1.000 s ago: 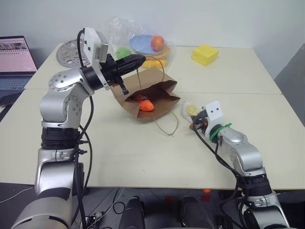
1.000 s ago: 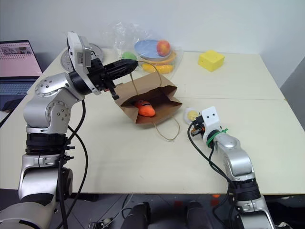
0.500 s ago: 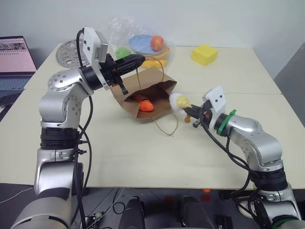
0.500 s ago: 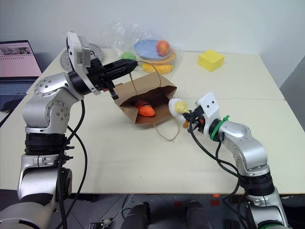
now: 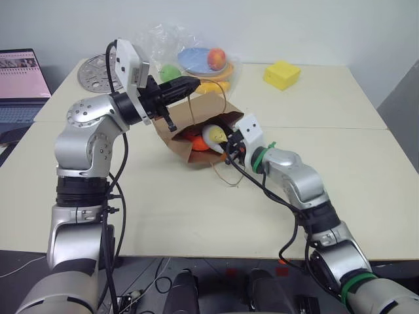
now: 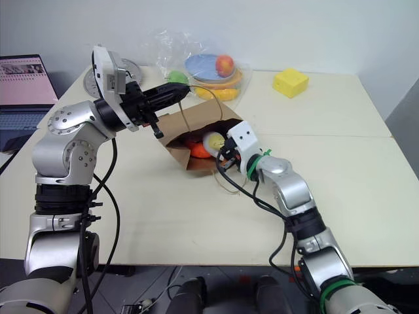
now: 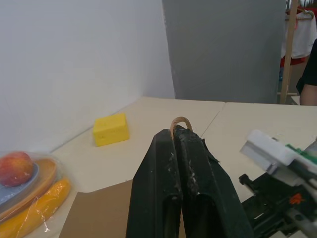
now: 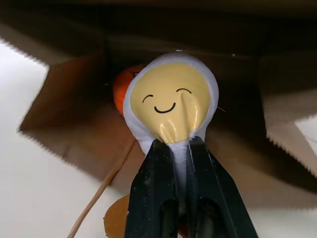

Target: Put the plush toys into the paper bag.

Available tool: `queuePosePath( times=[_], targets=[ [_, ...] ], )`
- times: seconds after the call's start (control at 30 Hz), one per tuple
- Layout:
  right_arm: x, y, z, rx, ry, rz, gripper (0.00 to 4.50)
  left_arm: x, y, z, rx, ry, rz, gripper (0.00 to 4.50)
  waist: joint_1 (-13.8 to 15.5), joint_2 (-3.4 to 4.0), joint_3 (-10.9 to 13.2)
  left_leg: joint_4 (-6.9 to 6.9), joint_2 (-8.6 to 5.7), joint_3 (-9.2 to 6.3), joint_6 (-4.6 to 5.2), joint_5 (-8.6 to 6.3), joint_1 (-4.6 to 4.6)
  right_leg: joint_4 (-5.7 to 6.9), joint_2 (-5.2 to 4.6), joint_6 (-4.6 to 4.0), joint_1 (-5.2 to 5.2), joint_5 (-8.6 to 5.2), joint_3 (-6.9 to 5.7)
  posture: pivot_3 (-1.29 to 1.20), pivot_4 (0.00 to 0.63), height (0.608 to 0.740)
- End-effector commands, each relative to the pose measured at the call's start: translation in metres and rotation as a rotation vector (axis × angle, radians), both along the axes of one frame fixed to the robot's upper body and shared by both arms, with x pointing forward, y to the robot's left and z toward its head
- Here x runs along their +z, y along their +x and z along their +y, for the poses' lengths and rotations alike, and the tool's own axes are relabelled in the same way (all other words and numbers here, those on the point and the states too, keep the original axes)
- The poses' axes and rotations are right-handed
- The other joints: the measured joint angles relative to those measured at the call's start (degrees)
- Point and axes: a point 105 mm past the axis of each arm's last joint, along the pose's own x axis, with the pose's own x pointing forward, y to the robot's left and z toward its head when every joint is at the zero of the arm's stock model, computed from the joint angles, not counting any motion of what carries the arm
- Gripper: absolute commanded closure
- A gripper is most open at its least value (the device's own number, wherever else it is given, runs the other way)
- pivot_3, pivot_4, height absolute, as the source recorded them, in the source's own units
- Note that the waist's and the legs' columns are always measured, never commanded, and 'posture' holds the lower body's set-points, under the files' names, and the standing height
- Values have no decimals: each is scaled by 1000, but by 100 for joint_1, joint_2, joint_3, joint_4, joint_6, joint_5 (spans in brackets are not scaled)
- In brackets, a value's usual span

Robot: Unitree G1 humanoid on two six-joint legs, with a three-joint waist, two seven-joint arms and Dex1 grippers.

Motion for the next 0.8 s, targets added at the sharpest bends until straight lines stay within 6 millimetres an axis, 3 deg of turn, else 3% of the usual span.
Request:
queuePosePath(
  times=[0.03, 0.27, 0.47, 0.8],
  targets=[
    [23, 15, 4, -30, 10, -89, 4491, 11, -7, 0, -8, -5, -45, 4500, -1, 0, 0, 0, 0, 0, 0, 0, 0, 1, 0, 0, 0, 0, 0, 0, 150, 740],
    [22, 30, 1, -62, -27, -120, 4491, 9, -10, -1, -18, -1, -38, 4500, 5, 0, 0, -2, 0, 0, 0, 0, 0, -1, 0, 0, -1, 0, 0, 0, 150, 740],
    [8, 31, 13, 16, -16, -51, 4491, 11, -9, -3, -22, -4, -38, 4500, -14, 1, 0, -2, 0, 0, 0, 0, 0, 1, 0, -1, -2, 0, 0, 0, 150, 740],
    [21, 27, 6, 70, 5, -72, 1083, 10, -8, -2, -15, -5, -37, 4500, -27, 1, 1, -2, 0, 0, 0, 0, 0, 2, 0, -1, -2, 0, -1, 0, 150, 740]
  ],
)
